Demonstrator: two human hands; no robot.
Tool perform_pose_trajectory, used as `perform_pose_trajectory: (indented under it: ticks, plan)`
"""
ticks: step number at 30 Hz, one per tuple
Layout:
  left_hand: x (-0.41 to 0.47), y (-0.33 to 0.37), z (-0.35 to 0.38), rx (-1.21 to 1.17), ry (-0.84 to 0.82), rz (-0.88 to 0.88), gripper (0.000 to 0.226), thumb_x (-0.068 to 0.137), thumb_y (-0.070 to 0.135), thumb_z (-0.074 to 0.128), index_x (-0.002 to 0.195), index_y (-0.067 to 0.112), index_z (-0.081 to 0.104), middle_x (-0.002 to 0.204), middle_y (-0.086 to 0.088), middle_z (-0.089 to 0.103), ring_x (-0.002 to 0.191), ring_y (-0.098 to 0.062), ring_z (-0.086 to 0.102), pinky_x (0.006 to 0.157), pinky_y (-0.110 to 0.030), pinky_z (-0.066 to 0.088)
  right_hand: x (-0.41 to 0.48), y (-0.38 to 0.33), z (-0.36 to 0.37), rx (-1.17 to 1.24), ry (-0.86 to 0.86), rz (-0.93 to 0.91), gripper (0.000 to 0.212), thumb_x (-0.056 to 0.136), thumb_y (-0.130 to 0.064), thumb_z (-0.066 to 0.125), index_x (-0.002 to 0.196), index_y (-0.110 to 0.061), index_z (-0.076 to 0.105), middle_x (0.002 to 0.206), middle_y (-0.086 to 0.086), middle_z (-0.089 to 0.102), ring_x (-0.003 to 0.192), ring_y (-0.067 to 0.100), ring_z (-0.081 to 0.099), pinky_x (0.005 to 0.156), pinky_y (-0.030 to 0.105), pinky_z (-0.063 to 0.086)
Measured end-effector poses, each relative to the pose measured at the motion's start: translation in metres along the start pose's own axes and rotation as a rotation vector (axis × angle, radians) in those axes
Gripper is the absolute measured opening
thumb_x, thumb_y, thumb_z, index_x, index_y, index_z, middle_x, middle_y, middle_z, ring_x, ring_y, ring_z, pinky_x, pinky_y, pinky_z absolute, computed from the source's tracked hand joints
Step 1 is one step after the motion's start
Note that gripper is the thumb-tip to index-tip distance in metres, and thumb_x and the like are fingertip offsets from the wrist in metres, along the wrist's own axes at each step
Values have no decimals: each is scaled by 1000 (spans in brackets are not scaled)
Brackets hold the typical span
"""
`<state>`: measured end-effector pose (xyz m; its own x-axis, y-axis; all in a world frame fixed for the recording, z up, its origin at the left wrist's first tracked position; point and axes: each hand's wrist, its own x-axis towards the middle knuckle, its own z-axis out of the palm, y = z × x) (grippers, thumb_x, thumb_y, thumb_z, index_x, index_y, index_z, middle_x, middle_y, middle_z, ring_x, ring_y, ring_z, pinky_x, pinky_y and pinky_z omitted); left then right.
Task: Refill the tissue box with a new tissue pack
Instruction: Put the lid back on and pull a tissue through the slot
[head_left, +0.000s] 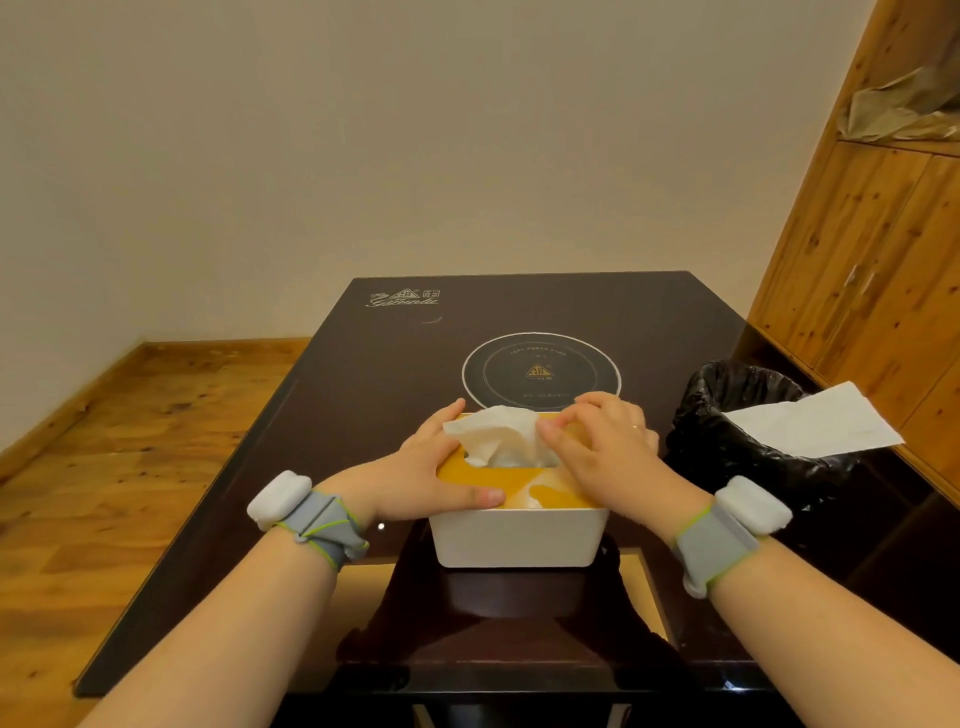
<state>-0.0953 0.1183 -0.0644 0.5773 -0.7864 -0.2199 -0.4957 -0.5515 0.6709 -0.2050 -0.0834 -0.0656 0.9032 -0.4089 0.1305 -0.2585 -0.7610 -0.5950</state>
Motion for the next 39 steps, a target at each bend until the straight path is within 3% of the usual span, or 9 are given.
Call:
perform_pose_trajectory:
  ticks: [5,9,14,19,22,25,29,34,39]
  plan:
    - [-3,1,4,-41,64,32,89,76,51,73,147,42,20,159,20,-5,147,-12,4,119,-39,17,6,-10,-10,141,-51,-14,26,65,-66,64,72,-41,66,125,-19,50,125,8,27,103,34,20]
    - [-4,1,7,-73,88,47,88,78,48,73,148,41,20,159,20,-3,146,-10,8,118,-35,18,2,-13,-19,557,-217,21,31,72,-45,75,100,-38,64,116,-12,65,117,17,59,96,38,50]
    - [-4,2,7,-58,91,47,88,78,48,73,147,42,20,158,19,-2,146,-8,7,118,-33,17,2,-14,-14,123,-323,-85,78,70,-44,65,132,-68,24,128,-18,50,132,19,27,108,32,16]
    - [-4,0,7,-67,88,43,91,74,49,76,147,41,21,158,22,-3,144,-7,9,115,-30,19,3,-19,-10,-57,-261,-205,46,75,-37,66,118,-44,55,126,-26,39,117,7,21,94,27,11]
    - [-4,-1,6,-92,86,54,90,73,47,78,146,42,26,156,23,0,144,-7,12,115,-31,21,3,-19,-13,-49,-258,-271,34,73,-33,66,102,-44,54,119,-24,41,98,-1,17,96,28,15]
    - [-3,-1,7,-88,81,63,91,73,48,78,146,44,25,157,22,0,145,-9,13,117,-36,22,1,-18,-19,30,-232,-303,21,75,-24,65,93,-31,59,112,-12,53,106,8,35,94,30,29]
    - [-2,-3,7,-91,80,57,91,72,48,78,145,45,24,157,20,-2,145,-11,11,116,-36,23,1,-19,-39,98,-230,-348,14,78,-23,69,76,-21,56,81,-4,56,72,4,48,68,26,42]
    - [-2,-4,7,-78,77,60,91,68,53,77,142,50,24,157,22,-2,145,-11,9,117,-38,22,7,-13,-54,-293,-401,-346,32,81,-25,61,112,-33,58,115,-4,44,106,17,35,94,34,30]
    - [-3,-3,7,-105,84,92,80,71,49,78,134,54,29,153,24,5,142,-6,13,115,-31,21,13,-8,-59,-170,-347,-332,17,88,-32,62,98,-20,69,114,-4,60,109,16,52,98,34,43]
